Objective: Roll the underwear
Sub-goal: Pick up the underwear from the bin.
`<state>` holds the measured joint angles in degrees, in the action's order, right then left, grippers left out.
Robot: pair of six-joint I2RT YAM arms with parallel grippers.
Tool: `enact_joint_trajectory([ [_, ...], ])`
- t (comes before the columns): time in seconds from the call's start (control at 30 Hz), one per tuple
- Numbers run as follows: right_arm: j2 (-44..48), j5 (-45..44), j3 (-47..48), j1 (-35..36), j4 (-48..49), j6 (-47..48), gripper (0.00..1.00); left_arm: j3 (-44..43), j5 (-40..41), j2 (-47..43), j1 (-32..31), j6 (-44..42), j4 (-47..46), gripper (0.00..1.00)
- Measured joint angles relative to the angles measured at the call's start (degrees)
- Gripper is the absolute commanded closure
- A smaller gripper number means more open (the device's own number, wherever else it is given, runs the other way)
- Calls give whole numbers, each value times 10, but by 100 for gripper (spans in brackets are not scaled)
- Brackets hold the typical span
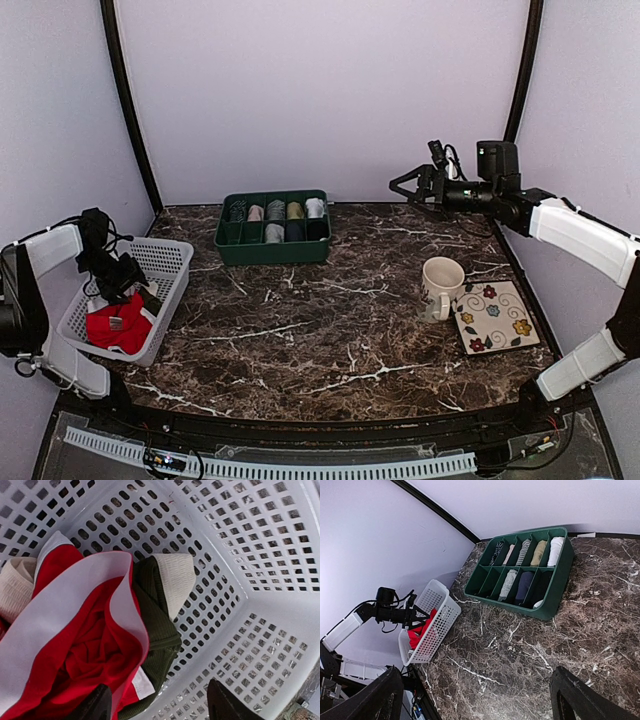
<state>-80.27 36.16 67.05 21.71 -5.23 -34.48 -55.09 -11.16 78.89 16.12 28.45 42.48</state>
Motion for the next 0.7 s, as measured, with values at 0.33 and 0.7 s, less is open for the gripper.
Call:
enact_joint_trajectory([
  [0.33,0,-2,0,0,5,-7,0,-4,6,95,0,-42,-43,98],
  [0.7,0,-11,0,0,5,-8,0,-114,2,-17,-8,-53,-1,100],
])
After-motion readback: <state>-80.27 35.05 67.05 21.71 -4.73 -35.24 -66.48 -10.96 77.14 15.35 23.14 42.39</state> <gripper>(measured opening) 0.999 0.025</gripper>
